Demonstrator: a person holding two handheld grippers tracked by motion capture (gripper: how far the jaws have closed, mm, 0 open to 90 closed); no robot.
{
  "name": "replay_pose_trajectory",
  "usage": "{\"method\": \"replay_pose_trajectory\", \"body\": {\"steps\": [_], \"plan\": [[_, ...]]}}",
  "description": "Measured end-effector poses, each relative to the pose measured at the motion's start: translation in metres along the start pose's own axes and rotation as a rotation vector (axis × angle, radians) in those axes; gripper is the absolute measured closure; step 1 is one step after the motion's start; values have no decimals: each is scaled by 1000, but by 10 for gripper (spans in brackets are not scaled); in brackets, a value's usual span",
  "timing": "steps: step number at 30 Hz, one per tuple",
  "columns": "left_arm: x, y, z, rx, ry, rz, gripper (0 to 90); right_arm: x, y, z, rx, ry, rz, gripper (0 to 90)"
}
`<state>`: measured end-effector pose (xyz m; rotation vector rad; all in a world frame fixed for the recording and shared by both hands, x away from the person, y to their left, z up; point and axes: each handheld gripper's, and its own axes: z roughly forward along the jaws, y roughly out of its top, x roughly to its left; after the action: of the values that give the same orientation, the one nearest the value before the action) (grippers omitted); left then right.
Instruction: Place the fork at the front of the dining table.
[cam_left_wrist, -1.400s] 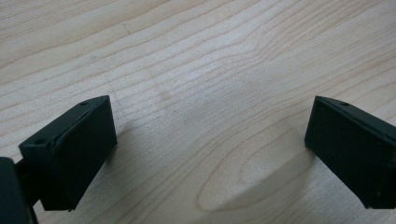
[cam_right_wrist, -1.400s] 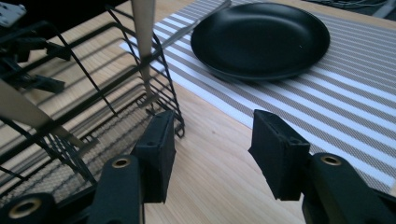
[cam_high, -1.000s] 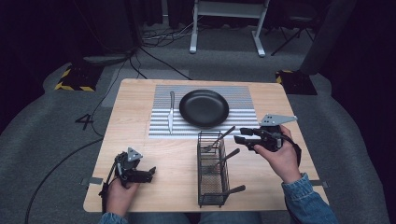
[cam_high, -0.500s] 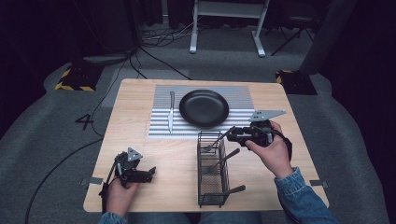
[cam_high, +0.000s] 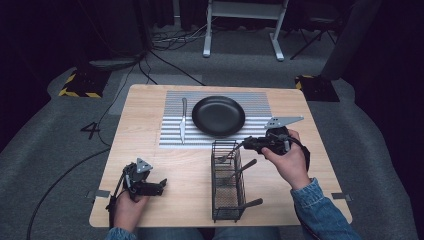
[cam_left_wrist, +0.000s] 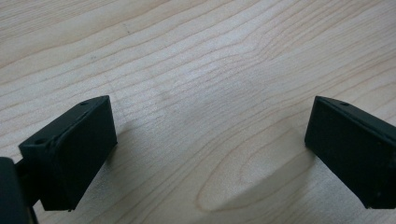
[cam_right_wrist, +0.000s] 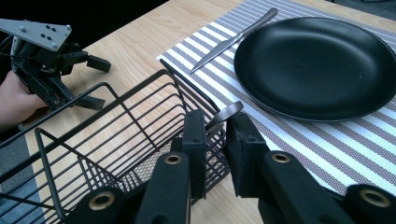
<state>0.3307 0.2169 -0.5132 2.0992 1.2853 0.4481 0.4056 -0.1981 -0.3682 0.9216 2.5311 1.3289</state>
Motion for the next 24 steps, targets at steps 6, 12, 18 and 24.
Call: {"method": "replay_pose_trajectory", "body": {"steps": [6,12,18,24], "plan": [[0,0,0,0,0,0,23,4,3,1,-19,19,-6,811],[0,0,0,-1,0,-1,23,9,8,0,-37,25,-23,865],[0,0,0,-1,0,-2,23,13,13,-2,-50,13,-42,872],[0,0,0,-2,0,-2,23,15,20,-11,-71,4,-56,873]]}}
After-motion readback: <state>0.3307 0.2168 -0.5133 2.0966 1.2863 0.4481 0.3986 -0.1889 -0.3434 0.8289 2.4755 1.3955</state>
